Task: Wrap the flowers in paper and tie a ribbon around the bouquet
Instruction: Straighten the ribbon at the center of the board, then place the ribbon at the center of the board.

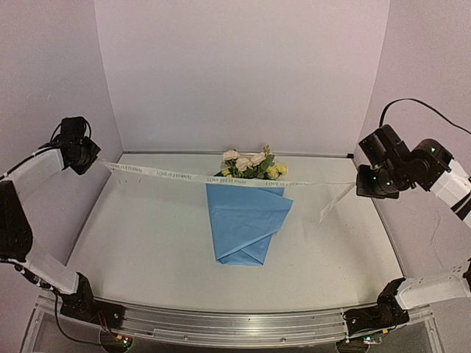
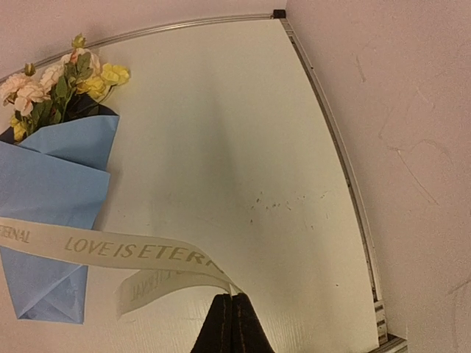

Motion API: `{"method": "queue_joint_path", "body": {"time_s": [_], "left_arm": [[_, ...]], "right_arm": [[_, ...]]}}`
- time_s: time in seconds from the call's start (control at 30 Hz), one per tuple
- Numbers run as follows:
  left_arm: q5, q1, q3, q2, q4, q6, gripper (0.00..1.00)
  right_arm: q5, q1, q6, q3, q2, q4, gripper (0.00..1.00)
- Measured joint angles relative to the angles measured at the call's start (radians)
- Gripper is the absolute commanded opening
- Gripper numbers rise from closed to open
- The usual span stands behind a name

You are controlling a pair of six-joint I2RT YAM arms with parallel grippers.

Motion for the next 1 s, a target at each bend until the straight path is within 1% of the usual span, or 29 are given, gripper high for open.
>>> {"method": "queue_joint_path", "body": {"time_s": [0.07,0.13,0.17,0.2,0.27,0.3,0.37,0.4,0.43,0.5,0.53,0.6,0.67,0.73,0.87,0.93,1.0], "left_arm": [[-0.015,0.000,-0.042,-0.107,-0.004,-0.004,0.01],[-0.016,0.000,-0.118,-0.189,-0.012,-0.017,0.06],[-0.014,0.000,-0.164,-0.223,-0.021,-0.028,0.11],[-0.007,0.000,-0.212,-0.247,-0.027,-0.040,0.19],[0.012,0.000,-0.318,-0.279,-0.042,-0.071,0.40],[0.022,0.000,-0.371,-0.290,-0.055,-0.081,0.48],[0.041,0.000,-0.466,-0.311,-0.079,-0.115,0.55],[0.050,0.000,-0.492,-0.319,-0.094,-0.117,0.57],[0.060,0.000,-0.511,-0.326,-0.099,-0.119,0.57],[0.091,0.000,-0.525,-0.337,-0.095,-0.117,0.58],[0.109,0.000,-0.525,-0.338,-0.081,-0.114,0.58],[0.162,-0.005,-0.525,-0.337,-0.041,-0.099,0.58],[0.210,-0.030,-0.525,-0.331,-0.005,-0.082,0.57],[0.242,-0.095,-0.523,-0.317,0.029,-0.065,0.56],[0.315,-0.282,-0.511,-0.260,0.089,-0.035,0.53],[0.350,-0.367,-0.506,-0.228,0.121,-0.028,0.53],[0.386,-0.456,-0.497,-0.188,0.163,-0.025,0.53]], "right_arm": [[0.018,-0.007,0.020,-0.010,-0.027,-0.035,0.00],[0.033,-0.010,0.044,-0.041,-0.058,-0.065,0.00],[0.042,-0.012,0.059,-0.061,-0.074,-0.083,0.00],[0.051,-0.014,0.077,-0.086,-0.090,-0.104,0.00],[0.067,-0.020,0.114,-0.141,-0.113,-0.137,0.00],[0.073,-0.025,0.134,-0.166,-0.120,-0.154,0.00],[0.083,-0.031,0.173,-0.208,-0.123,-0.173,0.01],[0.085,-0.032,0.191,-0.225,-0.120,-0.181,0.04],[0.086,-0.034,0.210,-0.240,-0.115,-0.188,0.09],[0.085,-0.035,0.241,-0.259,-0.093,-0.196,0.26],[0.084,-0.035,0.257,-0.267,-0.077,-0.197,0.37],[0.082,-0.035,0.289,-0.284,-0.049,-0.196,0.54],[0.081,-0.035,0.313,-0.300,-0.032,-0.196,0.66],[0.082,-0.035,0.328,-0.302,-0.032,-0.197,0.71],[0.035,-0.034,0.325,-0.304,-0.041,-0.174,0.69],[-0.026,-0.019,0.320,-0.325,-0.044,-0.111,0.73],[-0.087,0.029,0.314,-0.354,-0.025,-0.034,0.79]]}}
